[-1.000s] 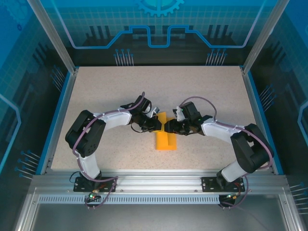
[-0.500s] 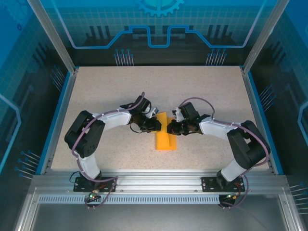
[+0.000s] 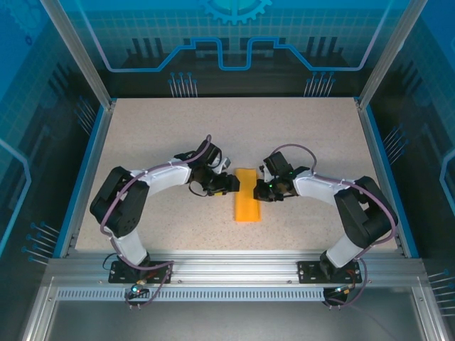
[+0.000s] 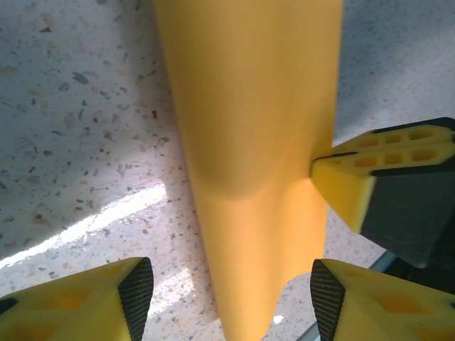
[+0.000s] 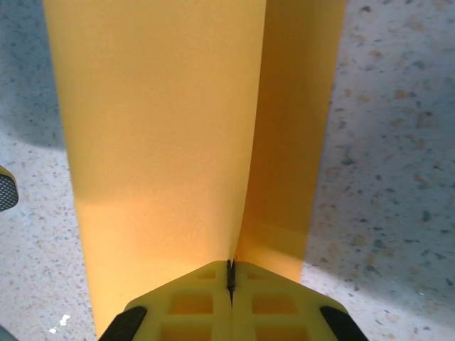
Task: Fold a paper plane with a square sheet of paper (fold left side to right side)
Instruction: First fold in half a square sheet of paper at the center of the table, then hold the square sheet of paper at the center of the table.
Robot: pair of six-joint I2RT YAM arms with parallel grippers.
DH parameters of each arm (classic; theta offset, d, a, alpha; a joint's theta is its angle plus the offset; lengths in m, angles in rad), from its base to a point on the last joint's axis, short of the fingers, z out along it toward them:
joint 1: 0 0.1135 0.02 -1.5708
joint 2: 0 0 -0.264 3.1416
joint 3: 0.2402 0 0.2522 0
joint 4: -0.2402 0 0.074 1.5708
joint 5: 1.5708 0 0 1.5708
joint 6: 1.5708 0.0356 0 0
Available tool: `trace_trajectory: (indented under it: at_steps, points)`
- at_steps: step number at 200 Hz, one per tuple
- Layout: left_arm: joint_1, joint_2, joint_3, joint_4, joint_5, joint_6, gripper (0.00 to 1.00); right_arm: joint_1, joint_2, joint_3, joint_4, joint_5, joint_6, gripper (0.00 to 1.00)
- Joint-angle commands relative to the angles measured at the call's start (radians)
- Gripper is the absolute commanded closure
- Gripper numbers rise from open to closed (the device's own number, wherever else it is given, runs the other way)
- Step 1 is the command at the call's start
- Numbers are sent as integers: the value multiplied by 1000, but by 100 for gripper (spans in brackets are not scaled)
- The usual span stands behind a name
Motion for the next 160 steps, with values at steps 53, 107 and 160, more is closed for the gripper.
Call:
trace_trajectory:
  at_steps: [53, 107, 160]
  points:
    - [-63, 123, 92, -27, -27, -35, 37, -3, 29, 35, -52, 33, -23, 95]
    - [-102, 191, 149, -103, -116, -28, 43, -3, 27, 35, -75, 51, -30, 93]
    - [-111, 220, 161, -125, -144, -29, 45, -6, -29, 13, -63, 84, -35, 76]
